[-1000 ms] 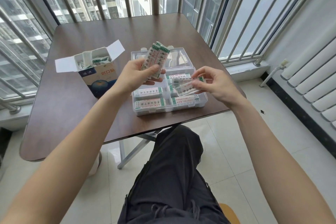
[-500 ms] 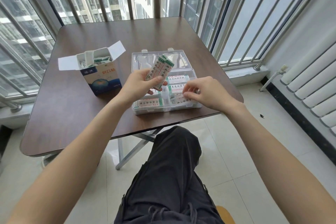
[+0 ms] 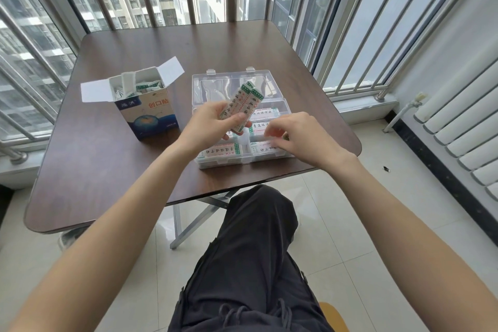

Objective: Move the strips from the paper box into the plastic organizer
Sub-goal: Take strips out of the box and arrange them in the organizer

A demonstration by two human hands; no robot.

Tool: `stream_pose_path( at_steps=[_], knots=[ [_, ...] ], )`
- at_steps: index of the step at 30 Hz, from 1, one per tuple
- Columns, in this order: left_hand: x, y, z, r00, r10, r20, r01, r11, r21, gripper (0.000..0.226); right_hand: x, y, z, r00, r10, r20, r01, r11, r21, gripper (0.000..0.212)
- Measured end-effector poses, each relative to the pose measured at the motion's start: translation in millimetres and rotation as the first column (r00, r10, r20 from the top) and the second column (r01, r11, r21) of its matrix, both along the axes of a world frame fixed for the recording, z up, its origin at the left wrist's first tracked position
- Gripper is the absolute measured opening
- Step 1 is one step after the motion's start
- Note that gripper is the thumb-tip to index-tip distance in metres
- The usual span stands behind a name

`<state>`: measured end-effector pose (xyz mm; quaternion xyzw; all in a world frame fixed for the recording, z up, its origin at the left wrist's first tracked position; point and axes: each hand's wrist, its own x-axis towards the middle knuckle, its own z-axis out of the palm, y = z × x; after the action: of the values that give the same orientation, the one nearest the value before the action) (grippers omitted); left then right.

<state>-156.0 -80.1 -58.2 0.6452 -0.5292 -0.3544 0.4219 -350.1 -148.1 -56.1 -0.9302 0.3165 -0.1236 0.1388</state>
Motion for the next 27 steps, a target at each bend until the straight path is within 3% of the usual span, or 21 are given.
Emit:
stream_pose_path(
  at_steps=[7, 10, 16, 22, 27],
  knots=[
    [-6, 1, 2, 0.998, -0.022, 0.055, 0.023, 1.000, -0.012, 0.027, -31, -10, -1, 0.949, -0.210, 0.237, 0.229, 0.972, -0.057, 0.003],
    [-9, 1, 4, 0.993, -0.061, 0.098, 0.063, 0.998, -0.016, 0.024, -36, -14, -1, 0.954, -0.250, 0.164, 0.262, 0.963, -0.059, 0.004],
    [-18, 1, 2, 0.944, -0.167, 0.285, 0.165, 0.986, 0.033, 0.024, -22, -10, 3, 0.990, -0.124, -0.062, 0.124, 0.992, -0.013, 0.022],
    [-23, 0, -1, 0.808, -0.234, 0.540, 0.232, 0.970, 0.074, 0.022, -36, -15, -3, 0.970, -0.221, 0.100, 0.231, 0.969, -0.091, 0.017],
    [-22, -2, -1, 0.778, -0.255, 0.575, 0.249, 0.964, 0.091, 0.021, -38, -15, 6, 0.972, -0.221, -0.082, 0.200, 0.957, -0.209, 0.015]
  ],
)
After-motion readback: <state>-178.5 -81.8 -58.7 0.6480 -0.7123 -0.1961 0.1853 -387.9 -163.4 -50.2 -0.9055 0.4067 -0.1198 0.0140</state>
